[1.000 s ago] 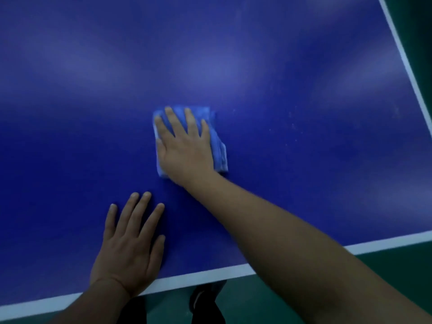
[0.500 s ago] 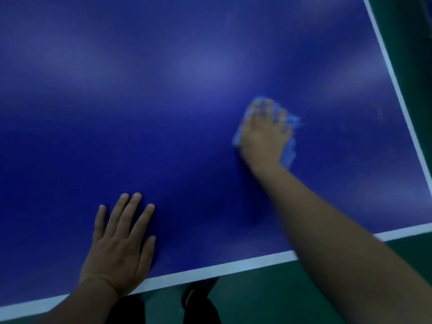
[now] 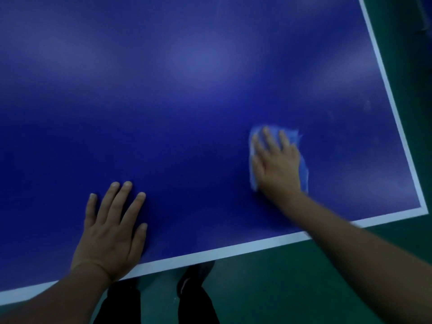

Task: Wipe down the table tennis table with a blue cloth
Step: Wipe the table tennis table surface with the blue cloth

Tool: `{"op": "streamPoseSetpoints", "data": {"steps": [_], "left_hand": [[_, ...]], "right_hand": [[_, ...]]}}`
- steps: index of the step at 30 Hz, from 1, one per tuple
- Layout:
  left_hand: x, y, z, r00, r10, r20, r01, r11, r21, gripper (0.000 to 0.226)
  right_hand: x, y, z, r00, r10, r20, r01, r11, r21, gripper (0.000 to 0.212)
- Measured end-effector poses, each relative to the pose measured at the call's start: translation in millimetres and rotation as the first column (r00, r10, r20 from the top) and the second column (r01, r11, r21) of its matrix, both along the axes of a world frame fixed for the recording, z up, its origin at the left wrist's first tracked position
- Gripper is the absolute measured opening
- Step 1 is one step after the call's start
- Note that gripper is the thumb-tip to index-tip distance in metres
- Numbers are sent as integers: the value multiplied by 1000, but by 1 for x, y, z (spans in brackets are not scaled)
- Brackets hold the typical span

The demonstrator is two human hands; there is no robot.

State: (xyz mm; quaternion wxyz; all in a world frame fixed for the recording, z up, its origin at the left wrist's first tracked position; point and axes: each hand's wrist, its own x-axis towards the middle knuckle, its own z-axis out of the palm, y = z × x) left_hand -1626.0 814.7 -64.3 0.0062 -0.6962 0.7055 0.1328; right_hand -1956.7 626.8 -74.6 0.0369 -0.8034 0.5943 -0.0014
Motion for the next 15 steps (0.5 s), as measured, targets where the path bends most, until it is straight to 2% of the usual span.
{"op": "streamPoseSetpoints", "data": {"steps": [3,5,7,9,10,12,13,14,15], "left_hand": [[1,1,-3,1000,-2,-9,1,1000,-28,66],[2,2,-6,1000,-14,-3,14,999,-32,68],[3,3,-7,1000,-9,-7,8,999,-40,65],[3,3,-8,1000,-8,-5,8,999,-45,64],[2,3,-8,1000,-8,-2,8,999,-50,64],[3,3,-7,1000,-8,-1,8,998,-55,64],[3,3,-7,1000,-8,-5,8,998,-55,64],[3,3,-7,1000,-4,-9,4,998,-56,63],[3,3,-6,1000,3,-13,-4,998,-56,63]], "right_hand": [[-33,108,-5,910,414,-22,-412,909,65,52],[-70,110,1,864,501,-47,-497,864,82,51],[-90,71,5,927,369,-71,-366,930,40,51],[-93,24,9,999,5,-46,-4,1000,28,57],[-87,5,11,979,-205,-17,206,978,45,60],[-55,-23,9,862,-504,53,503,864,28,59],[-30,-30,7,818,-572,68,572,820,18,57],[-1,-30,5,814,-576,74,577,817,1,54],[30,-24,2,853,-515,84,518,855,-20,52]]}}
